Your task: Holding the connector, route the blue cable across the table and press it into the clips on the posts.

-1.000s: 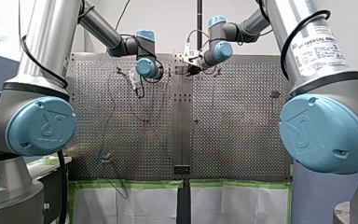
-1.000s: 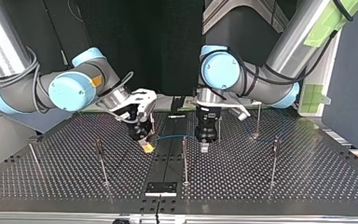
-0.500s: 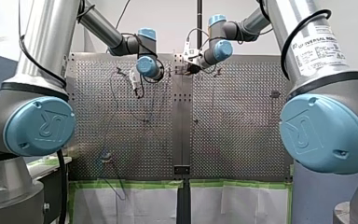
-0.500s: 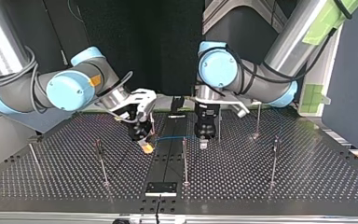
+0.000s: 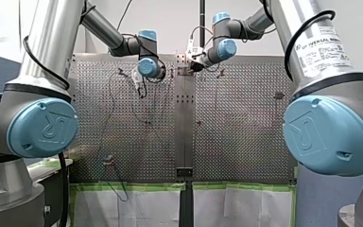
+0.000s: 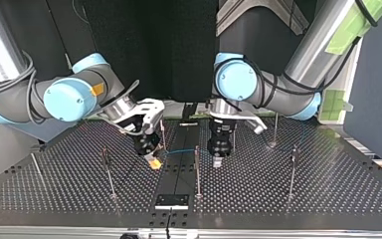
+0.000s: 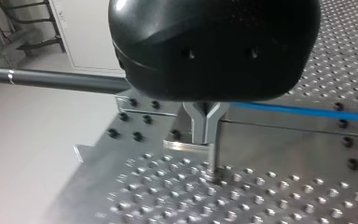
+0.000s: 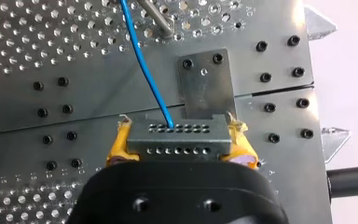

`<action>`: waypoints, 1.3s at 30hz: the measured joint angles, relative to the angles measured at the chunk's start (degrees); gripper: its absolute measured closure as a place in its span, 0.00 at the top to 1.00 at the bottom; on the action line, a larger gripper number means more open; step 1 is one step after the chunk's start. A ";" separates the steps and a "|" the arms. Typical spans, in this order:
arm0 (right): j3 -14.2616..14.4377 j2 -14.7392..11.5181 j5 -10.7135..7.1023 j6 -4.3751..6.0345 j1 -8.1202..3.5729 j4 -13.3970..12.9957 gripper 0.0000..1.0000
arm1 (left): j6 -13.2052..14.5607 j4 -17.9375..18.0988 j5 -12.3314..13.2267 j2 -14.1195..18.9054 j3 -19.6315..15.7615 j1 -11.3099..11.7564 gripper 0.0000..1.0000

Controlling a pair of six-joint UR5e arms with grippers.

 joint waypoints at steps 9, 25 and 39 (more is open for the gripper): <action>-0.22 1.74 -0.16 -0.16 -0.90 -0.17 0.00 | -0.76 1.56 1.77 -3.45 0.74 1.38 0.00; -2.42 2.84 -1.22 0.42 -2.95 -1.92 0.00 | -1.01 0.29 2.48 -3.83 2.42 3.33 0.23; -2.43 2.88 -0.55 -0.26 -3.45 -1.39 0.00 | 1.76 -4.21 0.70 -1.92 2.43 2.25 1.00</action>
